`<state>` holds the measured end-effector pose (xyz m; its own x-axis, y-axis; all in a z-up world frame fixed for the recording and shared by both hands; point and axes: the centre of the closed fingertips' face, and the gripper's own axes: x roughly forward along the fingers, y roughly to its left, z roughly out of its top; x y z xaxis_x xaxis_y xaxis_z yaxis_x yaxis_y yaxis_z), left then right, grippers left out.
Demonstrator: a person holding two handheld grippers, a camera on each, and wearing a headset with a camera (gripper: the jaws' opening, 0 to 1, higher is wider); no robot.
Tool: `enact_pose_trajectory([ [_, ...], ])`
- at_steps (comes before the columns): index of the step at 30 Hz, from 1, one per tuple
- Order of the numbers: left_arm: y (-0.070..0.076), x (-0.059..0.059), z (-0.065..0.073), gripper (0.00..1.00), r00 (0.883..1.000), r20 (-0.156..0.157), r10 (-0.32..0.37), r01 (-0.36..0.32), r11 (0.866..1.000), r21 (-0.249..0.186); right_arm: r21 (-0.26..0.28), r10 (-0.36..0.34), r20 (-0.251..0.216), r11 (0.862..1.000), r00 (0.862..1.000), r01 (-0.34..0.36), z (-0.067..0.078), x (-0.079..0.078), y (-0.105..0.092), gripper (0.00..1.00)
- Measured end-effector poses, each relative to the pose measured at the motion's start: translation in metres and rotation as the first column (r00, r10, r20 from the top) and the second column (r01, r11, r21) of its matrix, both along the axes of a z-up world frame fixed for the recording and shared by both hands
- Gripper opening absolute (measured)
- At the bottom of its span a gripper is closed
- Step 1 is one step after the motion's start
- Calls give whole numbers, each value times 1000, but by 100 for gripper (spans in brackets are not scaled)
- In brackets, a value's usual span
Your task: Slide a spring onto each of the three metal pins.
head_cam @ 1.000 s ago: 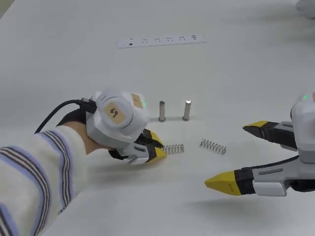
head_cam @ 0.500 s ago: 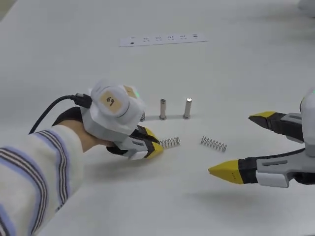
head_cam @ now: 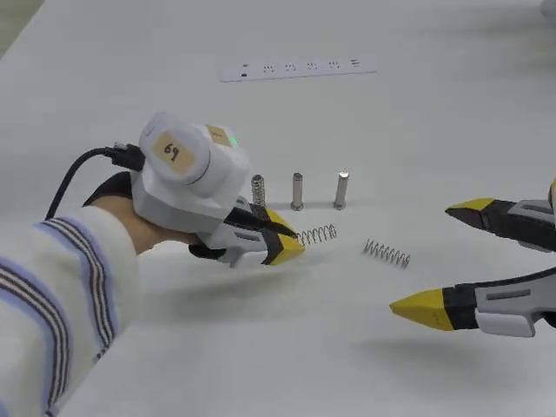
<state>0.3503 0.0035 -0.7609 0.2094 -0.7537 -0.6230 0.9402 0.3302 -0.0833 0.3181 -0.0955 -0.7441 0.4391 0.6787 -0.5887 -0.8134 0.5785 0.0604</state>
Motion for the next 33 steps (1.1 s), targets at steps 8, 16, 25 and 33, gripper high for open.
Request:
enact_pose_trajectory([
  [8, 3, -8, 12, 3, 999, 11, -43, 43, 999, 12, 104, 77, 8, 992, 997, -77, 9, 0, 20, 77],
  [16, -1, -16, 13, 3, 996, 9, -89, 89, 996, 26, 159, 164, 10, 974, 986, -163, 14, 0, 44, 69],
  [25, -3, -21, 17, 3, 993, 14, -114, 114, 993, 31, 241, 232, -1, 944, 973, -225, 19, -7, 64, 57],
  [33, -9, -25, 29, 3, 988, 29, -154, 154, 988, 19, 271, 256, 3, 930, 967, -248, 19, -7, 76, 43],
])
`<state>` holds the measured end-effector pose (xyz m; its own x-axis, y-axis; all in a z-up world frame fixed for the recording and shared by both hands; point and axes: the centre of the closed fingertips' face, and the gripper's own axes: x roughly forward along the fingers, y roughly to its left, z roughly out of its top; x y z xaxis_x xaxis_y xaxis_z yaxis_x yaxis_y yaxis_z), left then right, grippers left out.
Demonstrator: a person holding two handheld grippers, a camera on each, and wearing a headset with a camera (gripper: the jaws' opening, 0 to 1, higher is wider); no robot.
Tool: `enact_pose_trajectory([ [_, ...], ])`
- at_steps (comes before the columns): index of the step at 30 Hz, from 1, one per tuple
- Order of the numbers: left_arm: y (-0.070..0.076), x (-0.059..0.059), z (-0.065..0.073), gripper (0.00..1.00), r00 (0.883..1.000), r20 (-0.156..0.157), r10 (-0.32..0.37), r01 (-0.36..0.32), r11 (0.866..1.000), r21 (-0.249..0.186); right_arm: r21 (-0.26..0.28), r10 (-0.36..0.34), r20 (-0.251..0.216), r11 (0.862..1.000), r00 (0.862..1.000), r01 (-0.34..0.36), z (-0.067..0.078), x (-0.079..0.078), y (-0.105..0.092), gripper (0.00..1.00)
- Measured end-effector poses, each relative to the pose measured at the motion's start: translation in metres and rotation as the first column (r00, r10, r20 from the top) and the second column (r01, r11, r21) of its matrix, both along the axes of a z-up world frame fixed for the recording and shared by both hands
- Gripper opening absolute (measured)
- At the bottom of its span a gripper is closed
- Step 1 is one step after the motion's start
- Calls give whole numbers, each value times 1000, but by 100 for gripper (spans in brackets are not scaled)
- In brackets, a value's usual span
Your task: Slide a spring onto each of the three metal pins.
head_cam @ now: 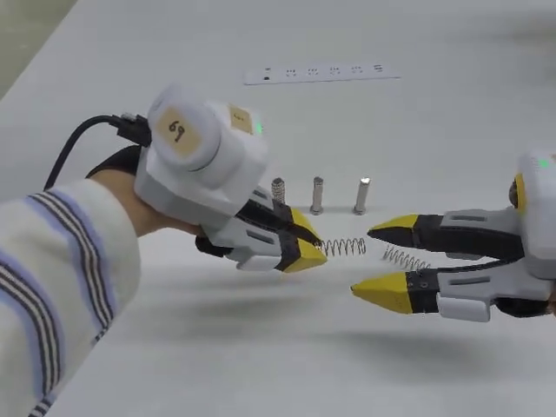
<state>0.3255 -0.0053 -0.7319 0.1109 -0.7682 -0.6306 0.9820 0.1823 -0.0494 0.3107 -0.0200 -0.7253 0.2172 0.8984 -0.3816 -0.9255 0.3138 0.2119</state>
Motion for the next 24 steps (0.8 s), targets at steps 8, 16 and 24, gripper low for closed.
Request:
enact_pose_trajectory([
  [8, -1, -5, 0, 3, 1000, 0, -24, 24, 1000, -1, 50, 0, -28, 999, 1000, 2, 4, 1, 6, 31],
  [16, -1, -10, -2, 3, 999, -11, -43, 43, 999, -1, 29, 37, -36, 999, 999, -36, 1, -5, 10, 18],
  [24, -2, -18, -3, 3, 998, -34, -61, 61, 998, -2, -21, 77, 27, 997, 997, -77, -5, -10, 10, 11],
])
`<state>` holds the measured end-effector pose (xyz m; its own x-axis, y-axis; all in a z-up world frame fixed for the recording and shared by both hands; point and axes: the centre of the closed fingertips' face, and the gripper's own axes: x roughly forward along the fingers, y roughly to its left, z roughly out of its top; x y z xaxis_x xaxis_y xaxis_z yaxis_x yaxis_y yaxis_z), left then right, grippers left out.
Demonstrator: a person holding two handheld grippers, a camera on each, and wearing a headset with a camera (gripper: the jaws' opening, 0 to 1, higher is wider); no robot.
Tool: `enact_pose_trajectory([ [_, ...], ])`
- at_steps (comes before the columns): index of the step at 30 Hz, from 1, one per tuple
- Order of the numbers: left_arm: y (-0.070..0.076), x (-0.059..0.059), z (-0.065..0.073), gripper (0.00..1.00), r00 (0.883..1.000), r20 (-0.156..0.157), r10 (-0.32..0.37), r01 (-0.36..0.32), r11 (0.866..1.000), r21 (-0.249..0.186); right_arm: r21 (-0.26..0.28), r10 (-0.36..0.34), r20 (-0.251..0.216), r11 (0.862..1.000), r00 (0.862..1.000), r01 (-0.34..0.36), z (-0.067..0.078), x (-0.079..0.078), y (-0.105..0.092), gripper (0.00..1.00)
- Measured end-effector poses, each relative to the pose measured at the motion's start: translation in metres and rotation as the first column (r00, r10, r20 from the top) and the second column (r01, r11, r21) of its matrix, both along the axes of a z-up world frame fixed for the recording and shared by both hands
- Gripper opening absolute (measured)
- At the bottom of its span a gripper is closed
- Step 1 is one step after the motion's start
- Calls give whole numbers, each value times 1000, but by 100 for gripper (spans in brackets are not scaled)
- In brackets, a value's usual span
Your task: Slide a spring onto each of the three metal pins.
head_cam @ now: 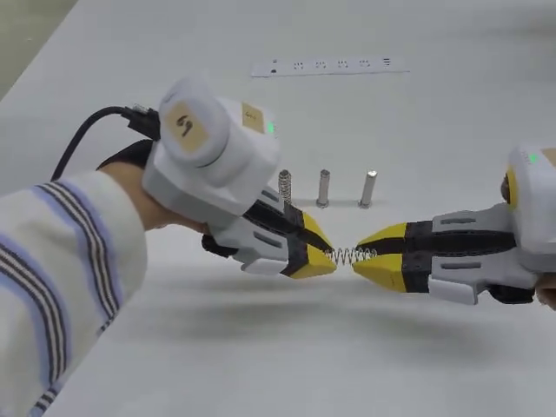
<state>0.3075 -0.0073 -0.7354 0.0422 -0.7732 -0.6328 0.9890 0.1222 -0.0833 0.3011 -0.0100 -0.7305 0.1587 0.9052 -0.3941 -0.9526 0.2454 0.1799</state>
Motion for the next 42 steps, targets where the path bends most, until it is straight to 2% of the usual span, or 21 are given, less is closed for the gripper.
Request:
enact_pose_trajectory([
  [2, 1, -1, -1, 3, 1000, 0, -3, 3, 1000, 4, -17, 14, 17, 1000, 1000, -14, -2, -2, 1, 10],
  [11, 6, -8, -7, 3, 1000, -7, -12, 12, 1000, 21, -30, 61, 18, 998, 998, -61, -3, -9, 5, 8],
  [15, 7, -12, -8, 3, 1000, 2, -15, 15, 1000, 26, -36, 80, 10, 996, 997, -79, -3, -13, 7, 8],
  [21, 8, -17, -9, 3, 1000, -3, -5, 5, 1000, 20, -61, 110, -12, 992, 994, -110, -5, -18, 7, 8],
  [26, 7, -16, -10, 3, 1000, 17, 12, -12, 1000, 8, -77, 110, -20, 991, 994, -111, -5, -17, 6, 8],
  [30, 6, -18, -8, 3, 999, 25, 32, -32, 999, -21, -96, 113, -22, 989, 993, -115, -2, -18, 5, 7],
  [35, 4, -23, -10, 3, 999, 30, 41, -40, 999, -33, -143, 153, -23, 978, 988, -154, -1, -24, 5, 7],
  [37, 4, -26, -12, 3, 998, 7, 65, -65, 996, -56, -181, 164, -49, 969, 985, -170, -6, -27, 2, 7],
  [39, 4, -29, -15, 3, 998, 10, 65, -64, 996, -57, -188, 183, -47, 964, 982, -189, -7, -29, 4, 7],
  [42, 4, -33, -18, 3, 998, 2, 70, -70, 996, -61, -221, 217, -50, 949, 975, -223, -9, -34, 4, 7],
])
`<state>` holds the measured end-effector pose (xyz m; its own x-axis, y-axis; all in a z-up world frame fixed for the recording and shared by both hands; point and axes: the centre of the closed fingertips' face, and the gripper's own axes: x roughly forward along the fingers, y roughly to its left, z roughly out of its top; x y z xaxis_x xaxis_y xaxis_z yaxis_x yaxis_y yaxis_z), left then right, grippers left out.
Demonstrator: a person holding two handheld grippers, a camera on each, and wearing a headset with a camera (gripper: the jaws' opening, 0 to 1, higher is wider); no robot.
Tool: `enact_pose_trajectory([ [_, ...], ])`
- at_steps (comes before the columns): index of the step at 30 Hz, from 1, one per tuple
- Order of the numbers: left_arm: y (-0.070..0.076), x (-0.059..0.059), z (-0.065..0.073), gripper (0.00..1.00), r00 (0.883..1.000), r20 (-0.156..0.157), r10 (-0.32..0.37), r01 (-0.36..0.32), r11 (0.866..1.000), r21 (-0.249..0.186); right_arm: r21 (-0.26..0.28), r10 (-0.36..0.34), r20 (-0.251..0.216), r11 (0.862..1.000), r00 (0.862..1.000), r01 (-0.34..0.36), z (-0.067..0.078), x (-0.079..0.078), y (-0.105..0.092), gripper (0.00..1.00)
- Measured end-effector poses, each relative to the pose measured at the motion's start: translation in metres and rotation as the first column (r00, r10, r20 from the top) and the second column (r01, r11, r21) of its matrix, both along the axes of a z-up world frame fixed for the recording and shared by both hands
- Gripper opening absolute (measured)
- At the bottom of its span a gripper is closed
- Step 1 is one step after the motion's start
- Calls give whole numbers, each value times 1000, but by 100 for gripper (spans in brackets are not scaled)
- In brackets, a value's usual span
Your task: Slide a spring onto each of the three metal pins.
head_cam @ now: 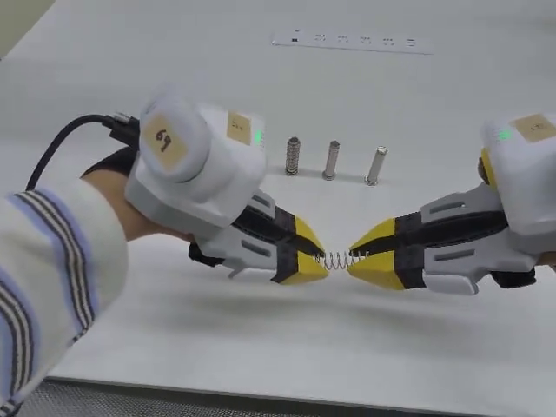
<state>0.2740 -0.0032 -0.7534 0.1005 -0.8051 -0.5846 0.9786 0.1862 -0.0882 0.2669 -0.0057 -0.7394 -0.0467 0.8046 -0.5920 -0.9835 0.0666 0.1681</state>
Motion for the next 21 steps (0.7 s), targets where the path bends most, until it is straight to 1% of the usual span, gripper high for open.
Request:
enact_pose_trajectory([
  [4, -1, -5, -1, 3, 1000, 6, 8, -8, 1000, -4, -22, 30, 13, 999, 999, -30, 4, -2, 2, 7],
  [6, -2, -8, 0, 3, 1000, 7, 13, -13, 1000, -11, -38, 41, 2, 998, 999, -41, 6, -3, 2, 7],
  [10, -4, -11, 0, 2, 1000, 2, 22, -22, 999, -29, -69, 73, -1, 995, 997, -73, 6, -5, 2, 7],
  [13, -6, -14, -1, 2, 1000, -3, 28, -28, 999, -43, -106, 99, 5, 990, 995, -98, 6, -6, 2, 7],
  [14, -7, -16, -2, 2, 999, -19, 33, -34, 998, -47, -117, 103, -2, 988, 995, -102, 5, -7, 1, 7],
  [15, -8, -16, -2, 2, 999, -23, 35, -36, 998, -47, -138, 98, -21, 985, 995, -100, 3, -8, -1, 7],
  [16, -9, -17, -3, 2, 999, -20, 34, -35, 998, -47, -153, 93, -28, 984, 995, -96, 2, -8, -1, 7],
  [17, -9, -18, -4, 2, 999, -24, 36, -37, 998, -48, -156, 102, -24, 982, 994, -105, 2, -8, -1, 7],
  [19, -10, -19, -5, 2, 999, -12, 31, -31, 998, -52, -180, 118, -16, 976, 993, -119, 2, -9, -2, 7],
  [21, -11, -19, -5, 2, 1000, -10, 26, -26, 998, -59, -191, 126, -15, 973, 992, -127, 2, -10, -2, 7],
])
